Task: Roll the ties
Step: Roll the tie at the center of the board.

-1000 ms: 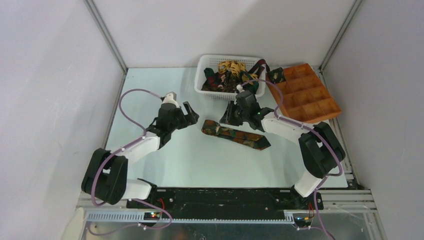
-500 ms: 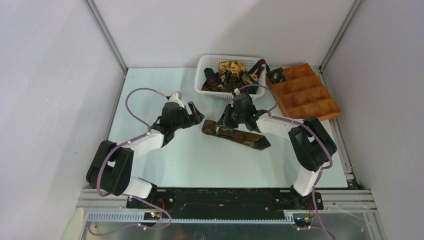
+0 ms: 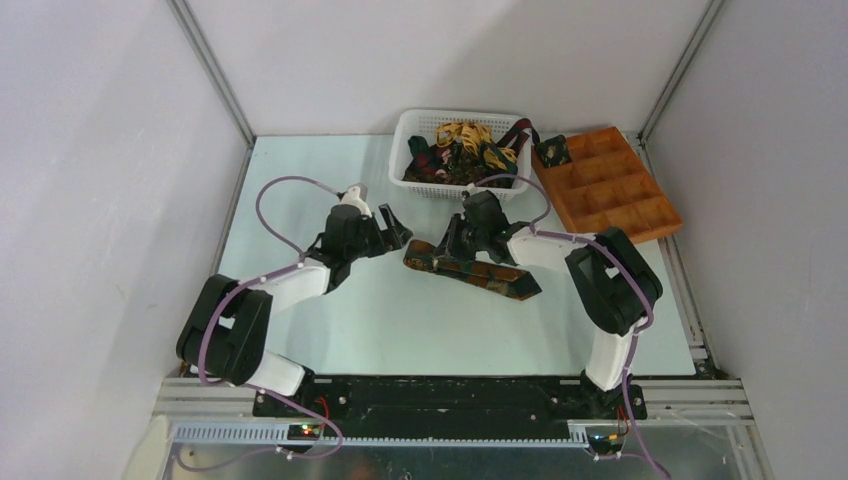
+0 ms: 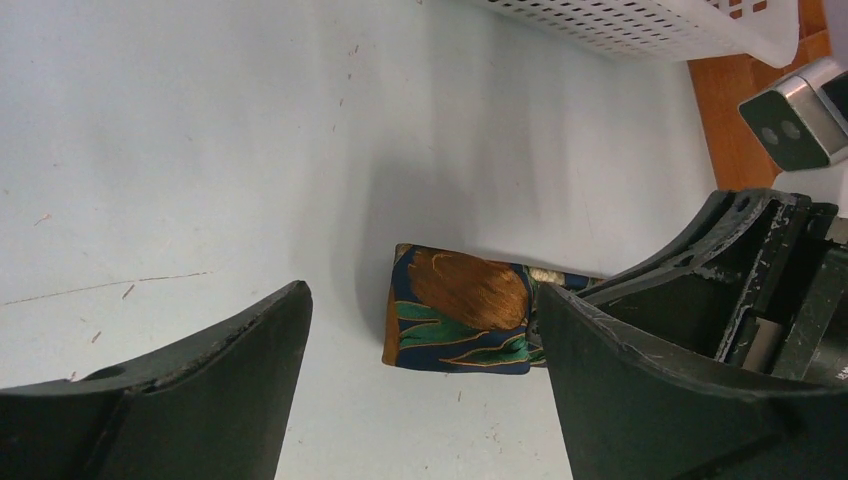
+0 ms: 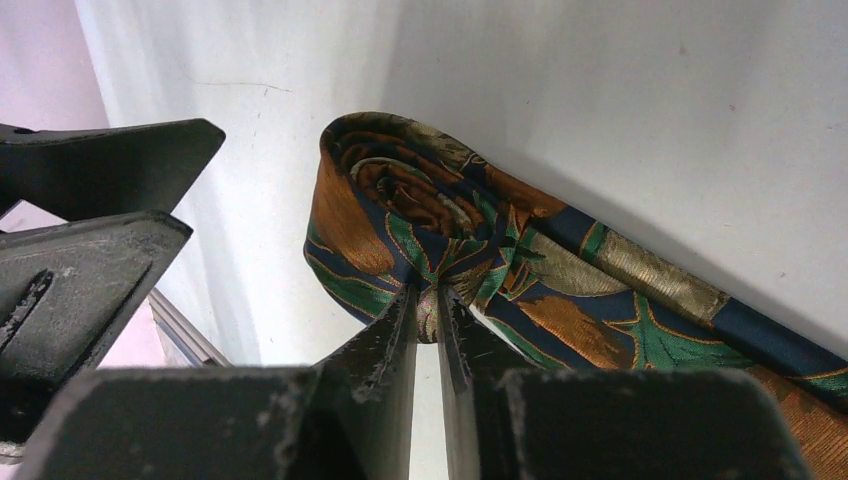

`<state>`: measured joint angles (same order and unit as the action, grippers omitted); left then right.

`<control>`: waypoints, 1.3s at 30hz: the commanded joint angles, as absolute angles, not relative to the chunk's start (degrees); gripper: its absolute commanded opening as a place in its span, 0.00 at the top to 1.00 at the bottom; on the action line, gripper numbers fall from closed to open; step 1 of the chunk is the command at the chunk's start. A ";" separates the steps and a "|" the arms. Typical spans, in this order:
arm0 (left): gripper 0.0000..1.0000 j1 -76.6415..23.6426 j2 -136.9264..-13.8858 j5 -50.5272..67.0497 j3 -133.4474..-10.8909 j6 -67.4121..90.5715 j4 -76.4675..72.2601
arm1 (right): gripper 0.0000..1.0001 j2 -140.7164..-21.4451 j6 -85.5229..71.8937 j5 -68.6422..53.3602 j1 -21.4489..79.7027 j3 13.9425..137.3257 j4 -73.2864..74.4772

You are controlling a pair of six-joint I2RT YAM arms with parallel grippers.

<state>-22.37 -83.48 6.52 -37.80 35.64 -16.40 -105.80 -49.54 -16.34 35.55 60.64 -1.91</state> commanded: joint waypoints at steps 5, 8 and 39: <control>0.12 -22.70 -84.53 7.97 -35.86 36.20 -20.32 | 0.86 -108.06 -49.98 -17.38 36.06 60.56 -5.46; 0.12 -22.68 -85.00 8.62 -35.46 36.41 -21.04 | 0.86 -108.85 -50.03 -17.74 36.09 60.56 -6.06; 0.16 -25.59 -97.25 14.10 -39.41 35.48 -27.43 | 0.88 -111.53 -48.26 -15.42 36.02 60.52 -4.00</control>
